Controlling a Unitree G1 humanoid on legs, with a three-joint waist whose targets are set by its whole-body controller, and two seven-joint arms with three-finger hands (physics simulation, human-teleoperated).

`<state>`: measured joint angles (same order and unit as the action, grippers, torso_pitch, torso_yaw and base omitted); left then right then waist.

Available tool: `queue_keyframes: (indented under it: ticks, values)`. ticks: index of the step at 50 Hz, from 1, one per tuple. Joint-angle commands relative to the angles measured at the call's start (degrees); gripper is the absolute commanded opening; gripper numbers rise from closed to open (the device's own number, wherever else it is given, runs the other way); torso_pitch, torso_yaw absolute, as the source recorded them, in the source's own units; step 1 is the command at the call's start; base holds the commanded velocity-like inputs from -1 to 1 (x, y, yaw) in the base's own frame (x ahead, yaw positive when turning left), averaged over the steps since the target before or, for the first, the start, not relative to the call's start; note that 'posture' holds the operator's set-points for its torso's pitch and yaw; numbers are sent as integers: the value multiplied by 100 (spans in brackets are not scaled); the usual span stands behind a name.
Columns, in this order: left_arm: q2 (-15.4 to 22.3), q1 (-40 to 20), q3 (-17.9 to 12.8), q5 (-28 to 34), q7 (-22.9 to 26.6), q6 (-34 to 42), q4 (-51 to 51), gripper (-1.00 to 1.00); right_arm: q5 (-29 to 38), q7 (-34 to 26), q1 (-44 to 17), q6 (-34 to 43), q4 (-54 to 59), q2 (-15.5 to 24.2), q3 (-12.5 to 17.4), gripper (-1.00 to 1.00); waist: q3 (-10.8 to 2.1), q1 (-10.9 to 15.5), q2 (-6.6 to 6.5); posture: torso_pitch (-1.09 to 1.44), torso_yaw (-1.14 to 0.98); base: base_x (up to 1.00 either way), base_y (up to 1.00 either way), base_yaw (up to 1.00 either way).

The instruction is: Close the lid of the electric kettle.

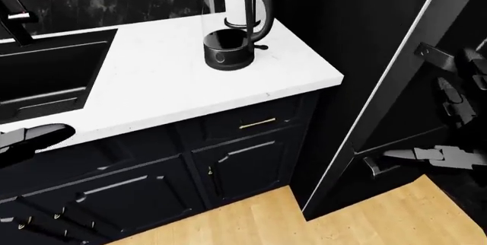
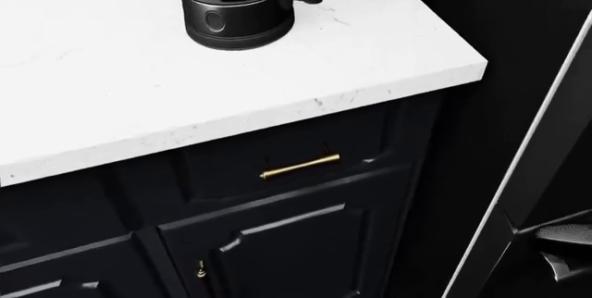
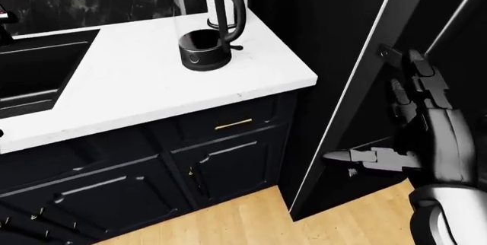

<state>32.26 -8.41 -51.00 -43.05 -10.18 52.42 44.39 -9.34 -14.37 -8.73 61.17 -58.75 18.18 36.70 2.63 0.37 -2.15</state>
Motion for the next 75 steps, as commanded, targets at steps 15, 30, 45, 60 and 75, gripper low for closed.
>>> queue_keyframes:
  ticks: [15, 30, 45, 60, 75]
  values:
    - [45, -71, 41, 72, 68, -255, 137, 100, 1, 100, -47, -211, -125, 82, 27, 96, 4, -51, 196, 0, 0, 15, 6, 0]
    - [84, -108, -24, -1, 43, -183, 159, 100, 11, 71, -57, -212, -125, 75, 59, 96, -9, 15, 270, 0, 0, 15, 6, 0]
    - [28, -56, 31, 96, 94, -266, 138, 100, -65, 112, -88, -194, -125, 105, 67, 96, 15, -186, 50, 0, 0, 8, 2, 0]
    - [46, -85, -1, 49, 74, -212, 153, 100, -23, 87, -49, -255, -125, 38, 44, 97, -44, -52, 180, 0, 0, 0, 0, 0]
    - [45, -88, 11, 77, 81, -225, 144, 100, -760, 284, -127, -251, -125, -28, 384, 96, -18, -50, 178, 0, 0, 0, 0, 0]
